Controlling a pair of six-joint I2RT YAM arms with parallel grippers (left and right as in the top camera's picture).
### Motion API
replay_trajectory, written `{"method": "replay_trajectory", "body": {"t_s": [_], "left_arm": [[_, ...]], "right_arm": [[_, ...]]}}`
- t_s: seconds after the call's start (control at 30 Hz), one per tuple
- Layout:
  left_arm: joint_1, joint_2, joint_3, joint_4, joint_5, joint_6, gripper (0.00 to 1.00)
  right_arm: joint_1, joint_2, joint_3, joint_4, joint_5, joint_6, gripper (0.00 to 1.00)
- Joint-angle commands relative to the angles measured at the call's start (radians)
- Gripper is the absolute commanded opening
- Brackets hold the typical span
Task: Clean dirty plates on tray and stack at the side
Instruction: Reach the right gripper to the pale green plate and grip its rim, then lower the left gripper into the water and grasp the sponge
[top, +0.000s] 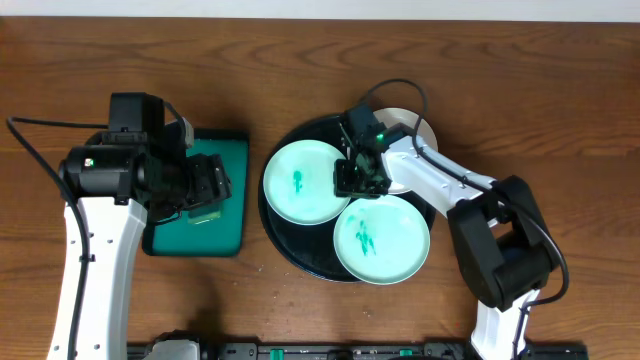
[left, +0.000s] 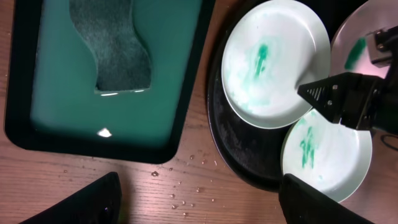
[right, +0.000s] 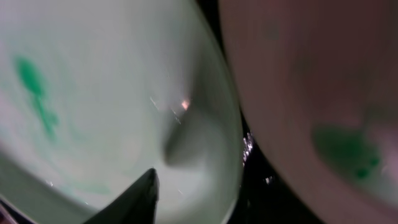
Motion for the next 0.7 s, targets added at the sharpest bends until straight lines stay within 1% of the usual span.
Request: {"method": "replay_trajectory", "body": {"t_s": [0.0, 0.03, 0.07, 0.1, 0.13, 0.17, 0.4, 0.43, 0.47, 0.5, 0.6, 0.67], "left_arm": [[0.005, -0.004, 0.017, -0.003, 0.009, -0.002, 0.81], [0.005, -0.004, 0.017, -0.003, 0.009, -0.002, 0.81], [0.005, -0.004, 0.017, -0.003, 0.009, -0.002, 0.81], [0.005, -0.004, 0.017, -0.003, 0.009, -0.002, 0.81], [0.005, -0.004, 0.017, -0.003, 0.009, -0.002, 0.82], [0.005, -0.004, 0.017, -0.003, 0.009, -0.002, 0.81], [0.005, -0.004, 0.017, -0.004, 0.003, 0.014, 0.81], [0.005, -0.003, 0.017, 0.001, -0.018, 0.022, 0.76], [0.005, 0.001, 0.017, 0.005, -0.061, 0.021, 0.68], [0.005, 0.006, 0.016, 0.009, -0.109, 0.019, 0.63], [0.006, 0.044, 0.014, 0.021, -0.207, 0.0, 0.59], [0.008, 0.09, 0.013, 0.036, -0.216, -0.007, 0.59]], "right_arm": [[-0.005, 0.06, -0.012, 0.012, -0.004, 0.007, 0.38], [-0.005, 0.067, -0.012, 0.016, -0.005, 0.008, 0.37], [-0.005, 0.075, -0.012, 0.021, -0.004, 0.01, 0.33], [-0.005, 0.078, -0.012, 0.023, -0.005, 0.01, 0.24], [-0.005, 0.083, -0.012, 0.023, -0.004, 0.013, 0.09], [-0.005, 0.084, -0.012, 0.021, -0.005, 0.014, 0.02], [-0.004, 0.086, -0.012, 0.002, -0.005, 0.014, 0.01], [-0.005, 0.086, -0.012, -0.003, -0.009, 0.013, 0.01], [-0.005, 0.086, -0.012, -0.009, -0.011, 0.013, 0.01], [-0.005, 0.086, -0.012, -0.014, -0.013, 0.013, 0.01], [-0.005, 0.086, -0.012, -0.023, -0.013, 0.01, 0.01], [-0.005, 0.086, -0.012, -0.023, -0.013, 0.001, 0.01]]}}
